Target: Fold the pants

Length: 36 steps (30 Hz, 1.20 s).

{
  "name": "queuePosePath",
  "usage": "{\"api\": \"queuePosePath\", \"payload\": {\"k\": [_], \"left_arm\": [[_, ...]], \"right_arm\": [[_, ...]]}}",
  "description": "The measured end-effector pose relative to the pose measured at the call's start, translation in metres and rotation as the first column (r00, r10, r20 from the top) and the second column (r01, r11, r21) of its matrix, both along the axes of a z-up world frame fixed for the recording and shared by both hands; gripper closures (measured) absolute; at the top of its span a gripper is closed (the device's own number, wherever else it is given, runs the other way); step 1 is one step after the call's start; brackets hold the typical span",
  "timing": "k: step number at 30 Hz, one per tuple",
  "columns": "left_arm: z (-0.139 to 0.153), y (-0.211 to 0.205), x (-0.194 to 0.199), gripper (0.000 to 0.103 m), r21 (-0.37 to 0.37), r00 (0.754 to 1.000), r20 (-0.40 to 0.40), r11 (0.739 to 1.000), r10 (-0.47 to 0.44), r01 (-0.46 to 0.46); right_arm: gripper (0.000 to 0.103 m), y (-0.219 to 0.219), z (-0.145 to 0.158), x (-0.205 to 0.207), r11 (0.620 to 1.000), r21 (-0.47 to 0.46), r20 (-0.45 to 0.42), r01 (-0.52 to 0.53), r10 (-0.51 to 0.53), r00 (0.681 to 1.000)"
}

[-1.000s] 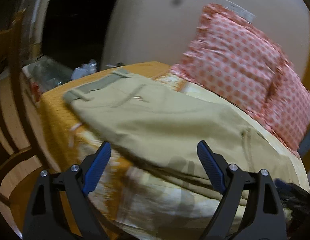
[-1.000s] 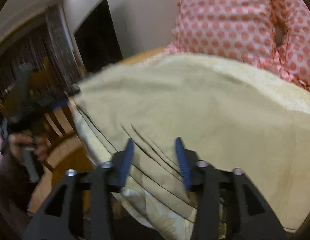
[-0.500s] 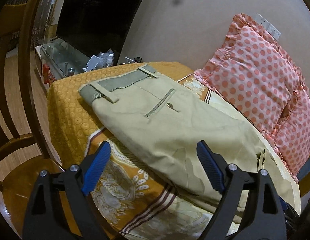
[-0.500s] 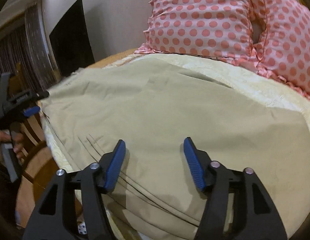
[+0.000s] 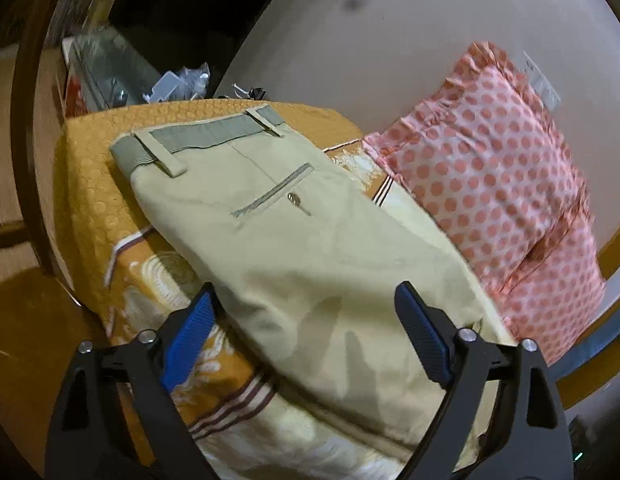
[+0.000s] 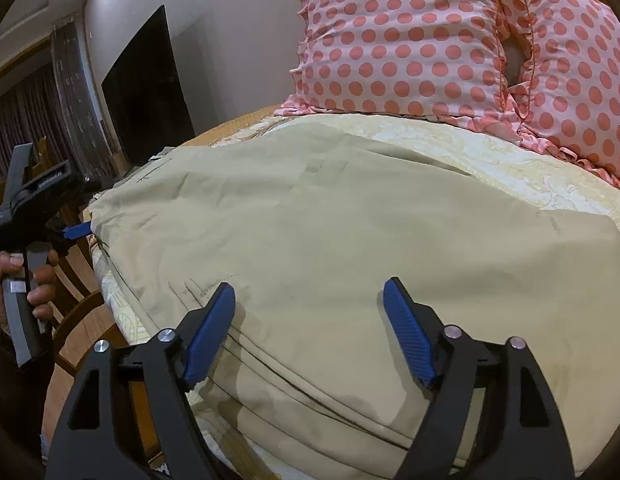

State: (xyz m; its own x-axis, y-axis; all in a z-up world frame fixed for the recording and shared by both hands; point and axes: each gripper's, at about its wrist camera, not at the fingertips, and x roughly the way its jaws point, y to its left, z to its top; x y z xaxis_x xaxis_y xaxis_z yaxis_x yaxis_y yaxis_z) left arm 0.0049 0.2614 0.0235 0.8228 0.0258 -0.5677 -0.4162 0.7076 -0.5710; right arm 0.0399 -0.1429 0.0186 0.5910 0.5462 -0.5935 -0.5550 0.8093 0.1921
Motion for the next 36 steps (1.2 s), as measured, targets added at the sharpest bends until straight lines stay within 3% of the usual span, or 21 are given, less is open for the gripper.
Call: {"api": "queuePosePath", "payload": {"k": [6,8,9,10,11,12,15,16,19,21,23,24,25,27,28,29,30,32,33,34,36], "left_arm": [[-0.003,0.044,0.018,0.033,-0.125,0.993,0.004,0.986,0.116,-0.115],[-0.006,0.053,0.022,0.054,-0.149,0.990,-0.019,0.979,0.137,-0.138],[-0.007,0.055,0.022,0.076,-0.153,0.989,-0.030,0.977,0.143,-0.146],[-0.009,0.060,0.022,0.087,-0.155,0.987,-0.042,0.975,0.154,-0.159],[-0.008,0.061,0.023,0.089,-0.150,0.988,-0.049,0.977,0.146,-0.151],[-0.005,0.060,0.025,0.091,-0.124,0.989,-0.058,0.982,0.135,-0.142],[0.028,0.032,0.034,0.094,0.090,0.992,-0.074,0.991,0.104,-0.097],[0.049,0.011,0.041,0.094,0.191,0.996,-0.055,0.980,0.073,-0.061],[0.094,-0.050,0.054,0.094,0.344,0.998,-0.004,0.937,-0.067,0.064],[0.116,-0.103,0.062,0.094,0.429,0.980,0.016,0.887,-0.197,0.172],[0.130,-0.171,0.064,0.094,0.505,0.923,0.024,0.802,-0.383,0.320],[0.131,-0.213,0.063,0.094,0.537,0.869,0.015,0.737,-0.494,0.410],[0.127,-0.238,0.061,0.093,0.549,0.833,0.003,0.697,-0.554,0.462],[0.108,-0.294,0.056,0.092,0.568,0.731,-0.051,0.582,-0.680,0.582],[0.087,-0.327,0.051,0.092,0.570,0.663,-0.096,0.506,-0.742,0.648],[0.070,-0.347,0.048,0.092,0.569,0.618,-0.138,0.449,-0.774,0.689],[0.056,-0.360,0.046,0.092,0.561,0.588,-0.170,0.413,-0.791,0.717],[0.025,-0.379,0.044,0.093,0.511,0.524,-0.240,0.353,-0.817,0.784],[0.014,-0.383,0.045,0.093,0.476,0.502,-0.261,0.342,-0.825,0.810],[0.006,-0.384,0.045,0.093,0.457,0.499,-0.271,0.347,-0.823,0.819],[0.003,-0.385,0.037,0.093,0.504,0.520,-0.268,0.341,-0.811,0.793]], "right_arm": [[0.024,-0.007,-0.001,0.000,0.998,0.068,-0.018,0.001,0.000,1.000],[0.024,-0.011,-0.001,-0.001,0.996,0.092,-0.026,0.001,0.001,1.000],[0.024,-0.013,0.000,-0.002,0.995,0.101,-0.028,0.000,0.003,1.000],[0.024,-0.016,0.000,-0.003,0.994,0.113,-0.032,-0.004,0.008,0.999],[0.024,-0.017,0.000,-0.004,0.993,0.121,-0.036,-0.007,0.012,0.999],[0.024,-0.020,0.001,-0.004,0.991,0.130,-0.041,-0.011,0.016,0.999],[0.024,-0.039,0.007,-0.007,0.984,0.180,-0.047,0.002,0.006,0.999],[0.024,-0.048,0.009,-0.008,0.980,0.200,-0.043,0.016,-0.007,0.999],[0.024,-0.078,0.017,-0.009,0.964,0.255,-0.038,0.077,-0.070,0.997],[0.024,-0.109,0.024,-0.009,0.939,0.310,-0.039,0.151,-0.146,0.989],[0.024,-0.144,0.028,-0.008,0.899,0.368,-0.057,0.237,-0.232,0.971],[0.024,-0.160,0.028,-0.008,0.877,0.394,-0.073,0.275,-0.269,0.960],[0.024,-0.181,0.028,-0.007,0.841,0.430,-0.104,0.329,-0.316,0.943],[0.024,-0.209,0.025,-0.007,0.788,0.475,-0.156,0.391,-0.362,0.919],[0.024,-0.223,0.022,-0.007,0.758,0.501,-0.187,0.417,-0.376,0.908],[0.024,-0.238,0.017,-0.007,0.720,0.535,-0.230,0.443,-0.381,0.896],[0.024,-0.248,0.013,-0.006,0.693,0.558,-0.262,0.457,-0.375,0.889],[0.024,-0.261,0.004,-0.001,0.653,0.587,-0.327,0.479,-0.349,0.878],[0.024,-0.265,0.002,0.002,0.643,0.590,-0.349,0.488,-0.342,0.872],[0.024,-0.267,0.000,0.005,0.642,0.587,-0.361,0.493,-0.337,0.869],[0.024,-0.266,0.000,0.012,0.650,0.583,-0.371,0.487,-0.319,0.872]]}}
